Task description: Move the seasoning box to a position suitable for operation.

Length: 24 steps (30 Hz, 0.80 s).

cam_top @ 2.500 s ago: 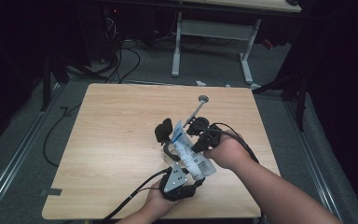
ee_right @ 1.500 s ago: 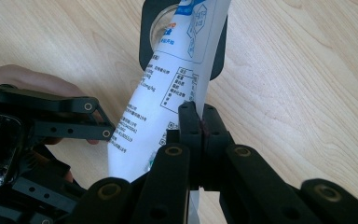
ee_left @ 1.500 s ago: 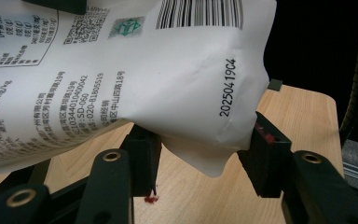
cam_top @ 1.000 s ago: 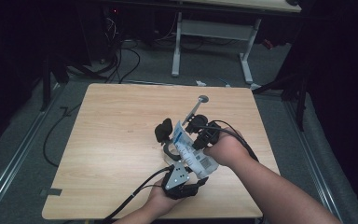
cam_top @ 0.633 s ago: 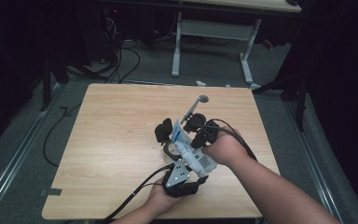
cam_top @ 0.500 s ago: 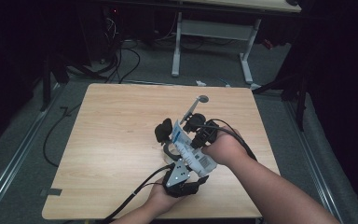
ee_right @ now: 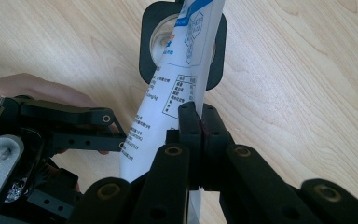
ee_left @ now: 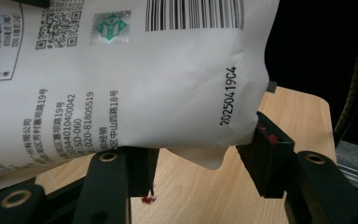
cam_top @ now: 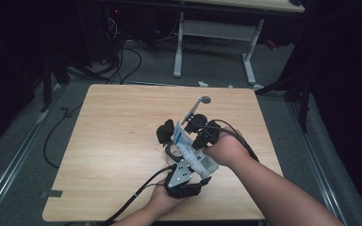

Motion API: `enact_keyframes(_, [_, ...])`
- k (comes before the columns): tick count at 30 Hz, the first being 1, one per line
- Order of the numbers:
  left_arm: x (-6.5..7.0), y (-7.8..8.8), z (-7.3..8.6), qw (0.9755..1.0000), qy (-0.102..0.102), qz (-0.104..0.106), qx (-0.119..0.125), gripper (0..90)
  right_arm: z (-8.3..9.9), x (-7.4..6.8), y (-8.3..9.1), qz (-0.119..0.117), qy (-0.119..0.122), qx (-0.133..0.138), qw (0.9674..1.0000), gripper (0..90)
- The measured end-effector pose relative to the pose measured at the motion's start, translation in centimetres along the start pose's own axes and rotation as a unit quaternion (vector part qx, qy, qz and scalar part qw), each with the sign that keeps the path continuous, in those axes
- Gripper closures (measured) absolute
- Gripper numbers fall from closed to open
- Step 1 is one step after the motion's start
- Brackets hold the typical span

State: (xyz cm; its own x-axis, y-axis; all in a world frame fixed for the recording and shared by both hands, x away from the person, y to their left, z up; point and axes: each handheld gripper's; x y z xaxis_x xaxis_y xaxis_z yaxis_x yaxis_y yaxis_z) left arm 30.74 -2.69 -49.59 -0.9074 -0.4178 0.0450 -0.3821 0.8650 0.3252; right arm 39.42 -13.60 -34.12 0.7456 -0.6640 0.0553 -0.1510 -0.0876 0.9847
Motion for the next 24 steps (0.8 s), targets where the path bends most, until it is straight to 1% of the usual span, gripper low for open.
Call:
enact_keyframes(6, [-0.04, 0.05, -0.06, 1.0, 0.001, 0.001, 0.002, 50.5, -0.05, 0.02, 0.09, 0.002, 0.003, 0.001, 1.0, 90.0])
enact_keyframes(21, [-0.3, 0.17, -0.16, 0.9999, 0.008, 0.009, 0.0, 50.5, -0.22, 0.16, 0.1, -0.004, 0.004, 0.001, 1.0, 90.0])
enact_keyframes(24, [-0.35, 0.19, -0.16, 0.9999, 0.009, 0.011, 0.0, 50.5, -0.31, 0.11, 0.09, -0.001, 0.006, 0.0, 1.0, 90.0])
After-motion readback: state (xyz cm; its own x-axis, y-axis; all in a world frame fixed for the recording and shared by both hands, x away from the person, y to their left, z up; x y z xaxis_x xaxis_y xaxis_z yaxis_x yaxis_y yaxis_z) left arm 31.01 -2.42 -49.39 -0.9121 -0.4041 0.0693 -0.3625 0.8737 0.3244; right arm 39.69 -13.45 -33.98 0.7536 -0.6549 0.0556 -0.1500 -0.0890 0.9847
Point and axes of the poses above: each handheld gripper's, and its own axes: y roughly backward along the jaws, z roughly out of its underside, x roughly to its right, and after that the axes turned 3 degrees about -x, right-handed
